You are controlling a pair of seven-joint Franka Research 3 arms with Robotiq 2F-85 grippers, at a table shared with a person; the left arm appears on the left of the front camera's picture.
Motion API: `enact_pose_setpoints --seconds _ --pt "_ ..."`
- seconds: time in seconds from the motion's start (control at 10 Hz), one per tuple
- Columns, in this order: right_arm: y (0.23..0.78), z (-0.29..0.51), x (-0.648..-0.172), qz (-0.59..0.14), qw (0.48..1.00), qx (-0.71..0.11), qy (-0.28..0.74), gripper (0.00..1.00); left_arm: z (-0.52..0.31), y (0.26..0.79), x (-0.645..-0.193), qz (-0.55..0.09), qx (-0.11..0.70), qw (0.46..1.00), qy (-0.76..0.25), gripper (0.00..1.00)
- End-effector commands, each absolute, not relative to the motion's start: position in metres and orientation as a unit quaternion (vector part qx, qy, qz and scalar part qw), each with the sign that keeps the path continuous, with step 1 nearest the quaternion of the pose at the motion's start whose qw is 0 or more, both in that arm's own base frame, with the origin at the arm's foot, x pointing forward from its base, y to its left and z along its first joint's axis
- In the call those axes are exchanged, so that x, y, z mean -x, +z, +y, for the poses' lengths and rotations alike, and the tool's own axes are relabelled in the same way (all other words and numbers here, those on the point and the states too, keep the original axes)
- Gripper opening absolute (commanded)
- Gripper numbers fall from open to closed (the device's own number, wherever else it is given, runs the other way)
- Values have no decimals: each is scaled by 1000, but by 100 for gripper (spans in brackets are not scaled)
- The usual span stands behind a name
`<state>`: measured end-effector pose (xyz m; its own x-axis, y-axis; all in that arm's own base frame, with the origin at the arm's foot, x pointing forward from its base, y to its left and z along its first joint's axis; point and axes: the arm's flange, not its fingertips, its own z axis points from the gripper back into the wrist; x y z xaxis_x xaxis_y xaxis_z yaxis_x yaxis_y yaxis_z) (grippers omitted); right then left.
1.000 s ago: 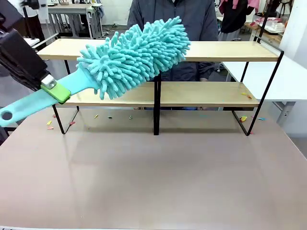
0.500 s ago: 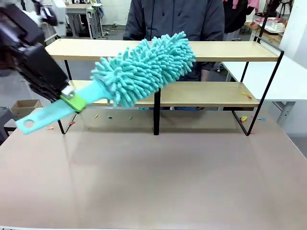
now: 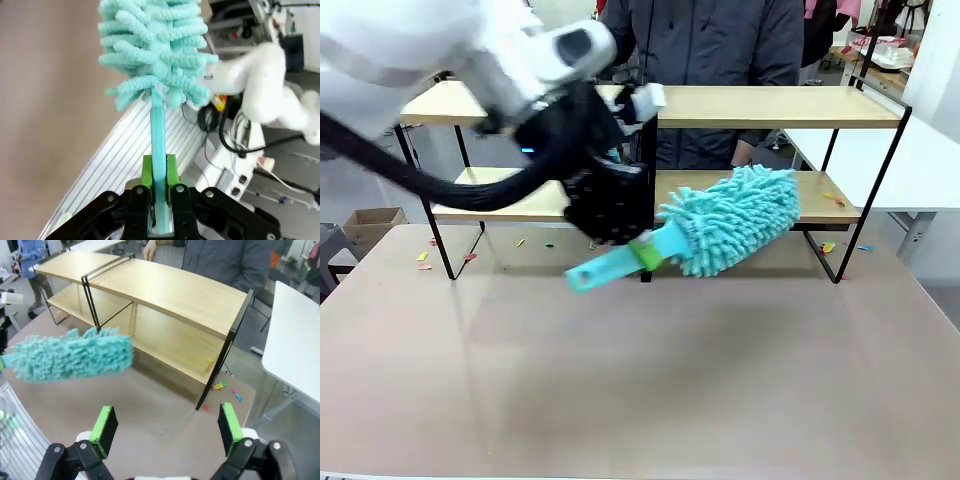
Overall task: Clean the shelves.
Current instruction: Clean another randomly selected level of the Shelf with the Duster.
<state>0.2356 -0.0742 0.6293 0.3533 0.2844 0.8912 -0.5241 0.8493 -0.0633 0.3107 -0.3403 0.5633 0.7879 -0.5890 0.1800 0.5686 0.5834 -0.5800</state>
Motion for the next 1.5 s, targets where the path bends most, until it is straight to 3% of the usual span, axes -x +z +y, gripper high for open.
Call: enact_pose_setpoints --seconds 0.0,0.1,0.3,0.7,1.1,1.4 --pt "629 -75 -236 -512 814 -116 247 100 -378 560 -334 0 270 917 -293 12" --pt "629 -75 -236 -512 814 -116 247 100 -399 553 -343 6 277 913 -300 12" --pt "629 -75 -236 -512 814 -116 247 100 -441 546 -361 -69 238 943 -224 12" --pt "629 -75 -236 -512 814 -116 247 100 -499 542 -389 -72 187 966 -163 12" --pt "629 -75 -236 -512 814 -116 247 100 -538 535 -397 -35 168 969 -180 12" --pt "629 -75 -236 -512 814 -116 247 100 -578 535 -406 -42 186 963 -192 12"
